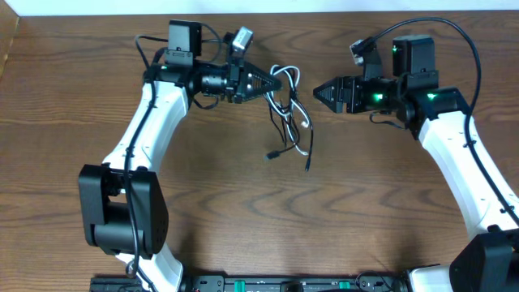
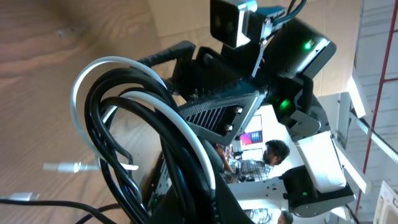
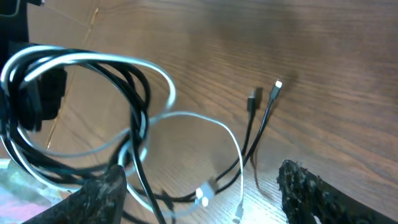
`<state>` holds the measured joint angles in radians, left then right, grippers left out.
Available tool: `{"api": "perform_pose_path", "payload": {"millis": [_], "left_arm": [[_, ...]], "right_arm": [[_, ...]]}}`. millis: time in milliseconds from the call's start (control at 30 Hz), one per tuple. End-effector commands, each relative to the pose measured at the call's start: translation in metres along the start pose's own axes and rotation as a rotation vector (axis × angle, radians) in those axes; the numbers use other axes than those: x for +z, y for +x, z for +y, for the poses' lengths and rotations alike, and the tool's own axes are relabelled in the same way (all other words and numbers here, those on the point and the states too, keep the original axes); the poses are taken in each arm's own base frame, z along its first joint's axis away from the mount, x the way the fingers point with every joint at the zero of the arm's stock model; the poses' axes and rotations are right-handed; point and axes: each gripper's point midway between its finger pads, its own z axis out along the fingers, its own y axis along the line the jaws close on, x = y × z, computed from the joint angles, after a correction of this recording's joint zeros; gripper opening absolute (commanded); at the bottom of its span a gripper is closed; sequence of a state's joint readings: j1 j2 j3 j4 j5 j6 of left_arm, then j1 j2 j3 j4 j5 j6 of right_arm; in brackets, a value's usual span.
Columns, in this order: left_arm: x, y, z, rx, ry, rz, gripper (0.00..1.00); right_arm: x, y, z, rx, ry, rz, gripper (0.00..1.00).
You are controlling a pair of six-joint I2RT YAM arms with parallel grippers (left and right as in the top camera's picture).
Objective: Untangle cables
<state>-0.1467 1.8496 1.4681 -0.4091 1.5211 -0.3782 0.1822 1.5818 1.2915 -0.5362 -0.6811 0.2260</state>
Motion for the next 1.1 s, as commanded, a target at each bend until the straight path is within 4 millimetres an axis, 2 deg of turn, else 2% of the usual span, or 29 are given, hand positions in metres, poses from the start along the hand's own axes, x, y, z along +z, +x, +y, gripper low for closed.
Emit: {"api": "perform_pose_path", "payload": {"millis": [0,100,167,267,333,400,567,633,767,833,867,933,967,1000,1033,1067], "left_arm": [[0.006,0.002,-0.021,0.057,0.017,0.019,0.07],[0.010,0.002,-0.018,0.058,-0.002,0.018,0.08],[0.012,0.002,-0.019,0.058,-0.001,0.021,0.07],[0.012,0.003,-0.019,0.057,-0.001,0.021,0.07],[0.012,0.003,-0.019,0.057,0.000,0.021,0.07],[0.012,0.003,-0.019,0.051,0.003,0.023,0.08],[0.012,0.003,-0.021,0.039,0.010,0.027,0.07],[0.012,0.003,-0.021,0.039,0.010,0.027,0.07],[0.011,0.005,-0.023,0.039,0.023,0.034,0.07],[0.011,0.005,-0.023,0.039,0.023,0.033,0.08],[0.011,0.005,-0.023,0.039,0.023,0.033,0.07],[0.012,0.005,-0.023,0.039,0.023,0.034,0.07],[0.012,0.005,-0.023,0.038,0.023,0.034,0.07],[0.012,0.005,-0.023,0.027,0.022,0.034,0.07],[0.011,0.004,-0.022,-0.012,0.019,0.033,0.08],[0.012,0.004,-0.021,-0.037,0.013,0.030,0.08]], "right_arm": [[0.008,0.006,0.027,-0.038,-0.056,0.028,0.74],[0.020,0.020,0.043,-0.057,-0.060,0.069,0.70],[0.029,0.033,0.033,0.011,0.064,0.102,0.68],[0.038,0.044,0.023,0.068,0.156,0.121,0.61],[0.041,0.047,0.006,0.151,0.245,0.113,0.54],[0.043,0.049,-0.013,0.206,0.336,0.100,0.53],[0.057,0.060,-0.039,0.240,0.403,0.140,0.50],[0.060,0.064,-0.060,0.287,0.454,0.148,0.49],[0.052,0.061,-0.085,0.337,0.488,0.136,0.47],[0.040,0.052,-0.102,0.373,0.496,0.108,0.47],[0.040,0.047,-0.099,0.335,0.437,0.113,0.47],[0.046,0.036,-0.070,0.180,0.214,0.132,0.47],[0.044,0.029,-0.035,0.032,0.013,0.131,0.51],[0.041,0.027,-0.024,-0.015,-0.040,0.125,0.54],[0.030,0.020,-0.006,-0.094,-0.084,0.096,0.57],[0.025,0.017,-0.002,-0.116,-0.082,0.083,0.59]]}}
